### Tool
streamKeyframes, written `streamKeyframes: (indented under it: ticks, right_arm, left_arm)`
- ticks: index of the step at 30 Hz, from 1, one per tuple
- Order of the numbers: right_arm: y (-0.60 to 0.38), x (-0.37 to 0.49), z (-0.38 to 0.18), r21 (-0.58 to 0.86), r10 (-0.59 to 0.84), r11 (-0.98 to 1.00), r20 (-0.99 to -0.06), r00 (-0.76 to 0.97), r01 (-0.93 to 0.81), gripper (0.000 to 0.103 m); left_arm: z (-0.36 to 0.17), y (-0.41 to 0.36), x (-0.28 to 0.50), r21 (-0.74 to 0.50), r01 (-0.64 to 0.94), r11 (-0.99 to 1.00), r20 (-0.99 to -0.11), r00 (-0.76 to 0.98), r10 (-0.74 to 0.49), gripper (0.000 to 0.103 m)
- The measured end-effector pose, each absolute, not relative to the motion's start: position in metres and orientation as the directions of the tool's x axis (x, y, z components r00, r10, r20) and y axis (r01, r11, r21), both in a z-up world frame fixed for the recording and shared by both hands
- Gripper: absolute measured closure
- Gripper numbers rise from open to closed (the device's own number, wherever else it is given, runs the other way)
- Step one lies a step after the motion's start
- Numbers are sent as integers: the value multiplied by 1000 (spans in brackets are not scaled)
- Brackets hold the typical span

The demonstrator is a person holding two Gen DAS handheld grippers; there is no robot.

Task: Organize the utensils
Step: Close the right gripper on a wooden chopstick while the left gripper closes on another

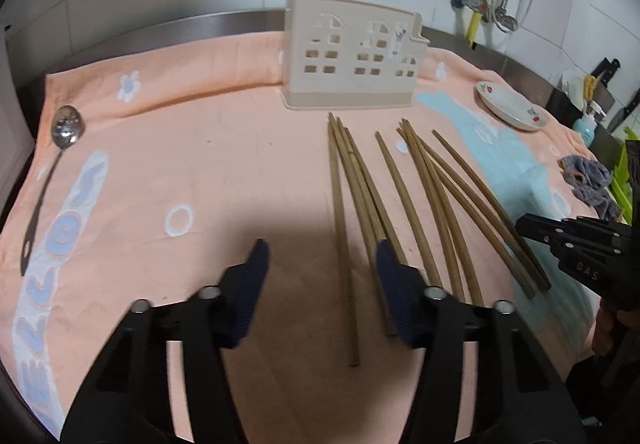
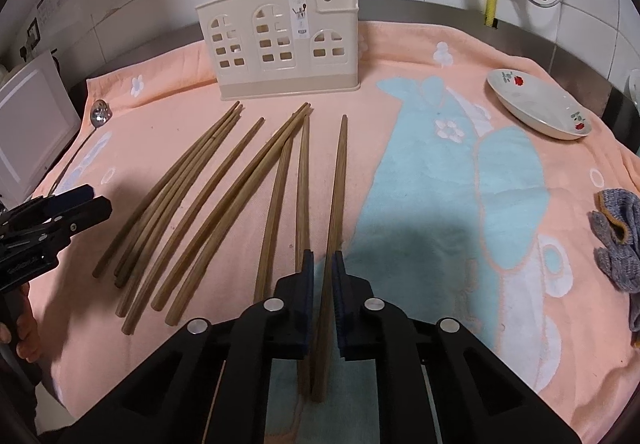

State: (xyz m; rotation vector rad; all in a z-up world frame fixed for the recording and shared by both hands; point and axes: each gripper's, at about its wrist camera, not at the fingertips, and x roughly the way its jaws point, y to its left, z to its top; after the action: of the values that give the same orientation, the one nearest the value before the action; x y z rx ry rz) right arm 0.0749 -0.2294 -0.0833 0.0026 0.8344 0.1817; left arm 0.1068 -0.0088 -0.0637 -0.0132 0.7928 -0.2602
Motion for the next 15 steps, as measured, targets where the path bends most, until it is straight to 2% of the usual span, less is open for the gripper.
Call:
streamKeyframes:
  ticks: [1,3,6,15]
  right_arm:
    - [-229,76,-84,72,162,984,-738,655,-161,97]
    - [-229,76,-86,69,159,984,-739,655,-162,99]
    - [-230,77,-87,66,154,985,-738,657,-158,100]
    - [-234,79,-89,69,157,985,-739,655,-158,100]
  left_arm:
    - [-65,-11,108,-110,234,966,-704,668,-242,60]
    - [-67,-15,111,-113,253,961,-712,654,-256,74]
    - [-71,-20,116,-118,271,955,-725,634,-269,82]
    - [-81,-29,129,-127,298,946,-753,592,-288,89]
